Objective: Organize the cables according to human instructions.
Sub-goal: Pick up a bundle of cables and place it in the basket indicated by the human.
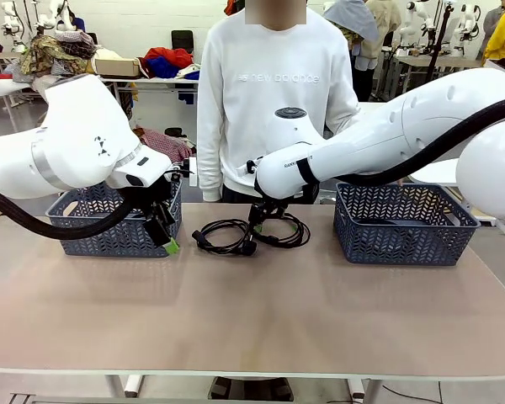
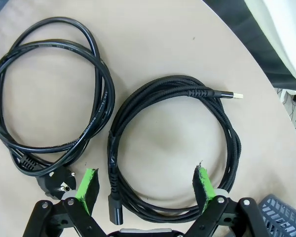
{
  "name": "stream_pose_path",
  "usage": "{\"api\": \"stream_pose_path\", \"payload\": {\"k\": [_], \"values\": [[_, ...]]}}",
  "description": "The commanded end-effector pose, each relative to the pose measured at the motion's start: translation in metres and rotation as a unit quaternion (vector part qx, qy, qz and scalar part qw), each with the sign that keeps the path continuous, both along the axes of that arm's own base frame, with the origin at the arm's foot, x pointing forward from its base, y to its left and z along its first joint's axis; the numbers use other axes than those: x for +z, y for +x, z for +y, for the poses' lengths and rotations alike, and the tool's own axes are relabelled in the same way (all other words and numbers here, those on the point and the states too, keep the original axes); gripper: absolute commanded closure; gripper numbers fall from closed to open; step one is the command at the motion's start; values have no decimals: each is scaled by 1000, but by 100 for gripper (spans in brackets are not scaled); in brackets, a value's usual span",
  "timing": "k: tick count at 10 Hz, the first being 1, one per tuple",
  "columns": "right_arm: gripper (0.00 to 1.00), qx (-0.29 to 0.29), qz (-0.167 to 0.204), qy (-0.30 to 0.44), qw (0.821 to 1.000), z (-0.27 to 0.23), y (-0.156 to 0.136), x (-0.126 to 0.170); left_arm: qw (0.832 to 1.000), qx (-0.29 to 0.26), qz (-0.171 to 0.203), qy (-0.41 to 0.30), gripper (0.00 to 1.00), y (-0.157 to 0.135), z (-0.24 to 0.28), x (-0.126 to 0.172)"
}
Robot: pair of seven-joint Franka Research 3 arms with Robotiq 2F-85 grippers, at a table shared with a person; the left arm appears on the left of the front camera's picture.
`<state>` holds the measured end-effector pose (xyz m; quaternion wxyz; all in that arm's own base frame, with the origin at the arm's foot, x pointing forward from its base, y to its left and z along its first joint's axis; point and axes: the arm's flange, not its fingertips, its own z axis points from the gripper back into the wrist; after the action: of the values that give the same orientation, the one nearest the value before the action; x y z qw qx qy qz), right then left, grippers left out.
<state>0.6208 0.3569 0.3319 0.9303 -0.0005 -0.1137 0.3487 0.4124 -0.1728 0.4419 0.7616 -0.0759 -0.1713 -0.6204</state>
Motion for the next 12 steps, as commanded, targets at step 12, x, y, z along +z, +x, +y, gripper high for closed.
{"api": "stream_pose_path", "payload": {"k": [12], "values": [[0,-19,22,-25,999,11,14,-23,1000,-1,1,1,0,1,3,1]]}}
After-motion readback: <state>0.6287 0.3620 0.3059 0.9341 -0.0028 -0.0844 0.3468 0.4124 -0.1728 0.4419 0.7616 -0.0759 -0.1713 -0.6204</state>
